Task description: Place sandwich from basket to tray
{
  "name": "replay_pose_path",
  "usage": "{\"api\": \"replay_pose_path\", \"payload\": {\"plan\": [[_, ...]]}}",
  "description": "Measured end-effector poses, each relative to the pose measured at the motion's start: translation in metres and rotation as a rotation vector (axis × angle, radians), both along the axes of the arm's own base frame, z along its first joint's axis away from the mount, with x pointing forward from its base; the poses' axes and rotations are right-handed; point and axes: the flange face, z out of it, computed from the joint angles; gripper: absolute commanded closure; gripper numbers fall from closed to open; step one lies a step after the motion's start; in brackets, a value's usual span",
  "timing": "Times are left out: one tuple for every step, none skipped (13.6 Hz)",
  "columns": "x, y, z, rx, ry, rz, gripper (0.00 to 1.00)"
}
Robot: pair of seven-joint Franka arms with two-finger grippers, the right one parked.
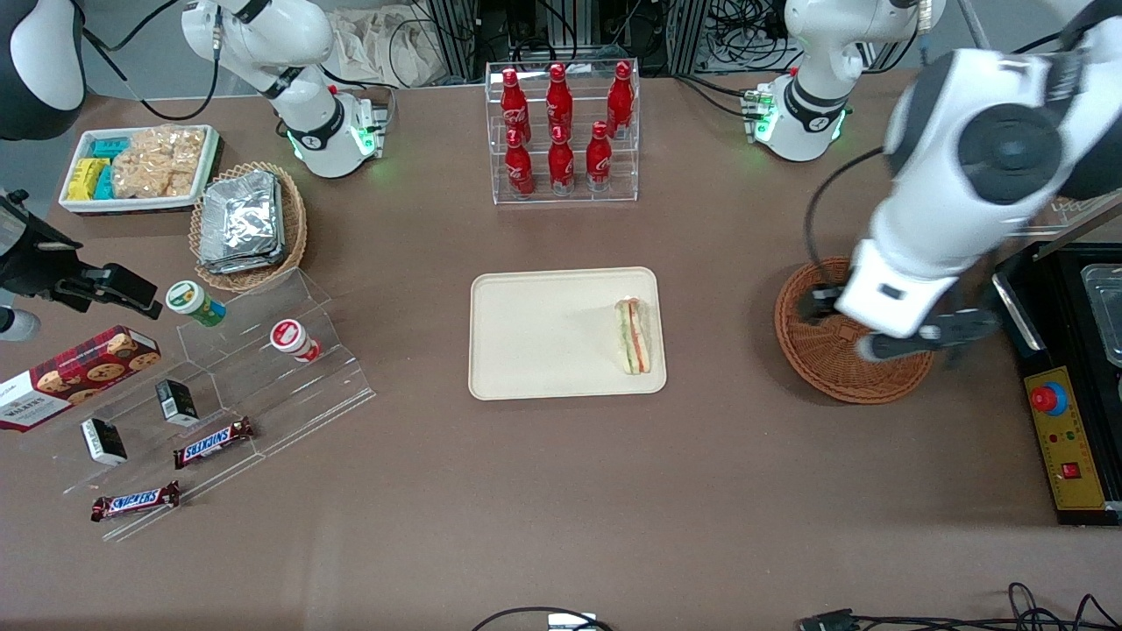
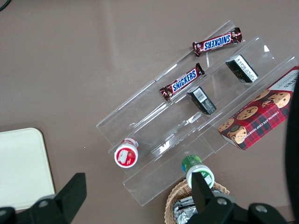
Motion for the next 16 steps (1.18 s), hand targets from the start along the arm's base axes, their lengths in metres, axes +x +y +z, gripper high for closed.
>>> {"api": "replay_pose_path", "payload": {"plan": [[-0.003,0.023,0.005,-0.003,0.001,0.022,0.0],[-0.007,0.042,0.009,-0.02,0.005,0.038,0.0],[-0.011,0.062,0.013,-0.044,0.01,0.043,0.0],[-0.013,0.082,0.015,-0.07,0.015,0.038,0.0],[-0.014,0.099,0.016,-0.084,0.018,0.034,0.0],[-0.015,0.11,0.017,-0.088,0.018,0.034,0.0],[-0.015,0.116,0.017,-0.088,0.018,0.034,0.0],[-0.016,0.118,0.018,-0.088,0.016,0.036,0.0],[-0.016,0.118,0.019,-0.088,0.014,0.036,0.0],[-0.016,0.117,0.02,-0.088,0.011,0.035,0.0],[-0.016,0.115,0.021,-0.088,0.008,0.032,0.0],[-0.017,0.113,0.022,-0.088,0.006,0.028,0.0],[-0.017,0.111,0.023,-0.088,0.005,0.024,0.0],[-0.017,0.11,0.023,-0.089,0.005,0.022,0.0],[-0.017,0.109,0.024,-0.089,0.003,0.02,0.0],[-0.017,0.109,0.025,-0.089,0.001,0.02,0.0]]}}
